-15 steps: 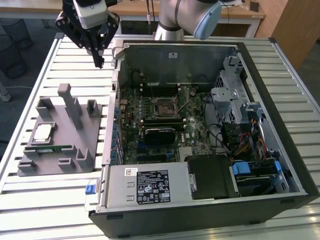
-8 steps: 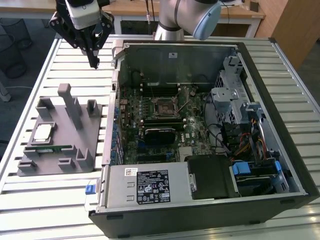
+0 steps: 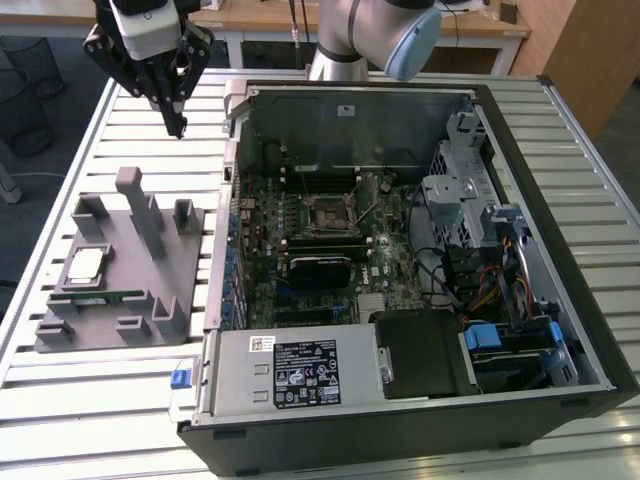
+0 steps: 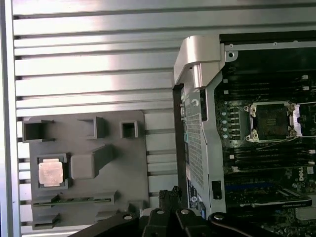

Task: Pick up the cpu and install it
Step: 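Reach for the cpu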

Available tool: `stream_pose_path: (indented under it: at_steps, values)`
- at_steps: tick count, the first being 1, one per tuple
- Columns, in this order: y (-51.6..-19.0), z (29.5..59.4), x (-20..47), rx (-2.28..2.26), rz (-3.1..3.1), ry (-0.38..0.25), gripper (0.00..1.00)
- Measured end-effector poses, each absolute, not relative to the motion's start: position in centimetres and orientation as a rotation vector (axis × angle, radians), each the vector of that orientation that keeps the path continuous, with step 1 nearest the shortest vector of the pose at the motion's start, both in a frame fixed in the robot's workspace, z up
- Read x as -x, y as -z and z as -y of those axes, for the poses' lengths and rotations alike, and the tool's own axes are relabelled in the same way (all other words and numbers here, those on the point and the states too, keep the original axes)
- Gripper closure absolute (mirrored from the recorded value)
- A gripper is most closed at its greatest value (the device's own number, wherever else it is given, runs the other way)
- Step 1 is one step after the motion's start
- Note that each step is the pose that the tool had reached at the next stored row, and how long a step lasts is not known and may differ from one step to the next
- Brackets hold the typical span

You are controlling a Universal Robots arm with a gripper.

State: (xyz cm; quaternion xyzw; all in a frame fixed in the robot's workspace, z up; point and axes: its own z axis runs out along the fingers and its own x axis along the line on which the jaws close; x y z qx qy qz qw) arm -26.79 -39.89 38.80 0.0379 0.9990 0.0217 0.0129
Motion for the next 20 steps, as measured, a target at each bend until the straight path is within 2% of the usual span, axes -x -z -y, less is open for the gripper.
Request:
stream_pose_path:
  at_steps: [20]
  values:
    - [-38.5, 39.9, 30.5, -0.105, -3.114, -0.068, 0.89]
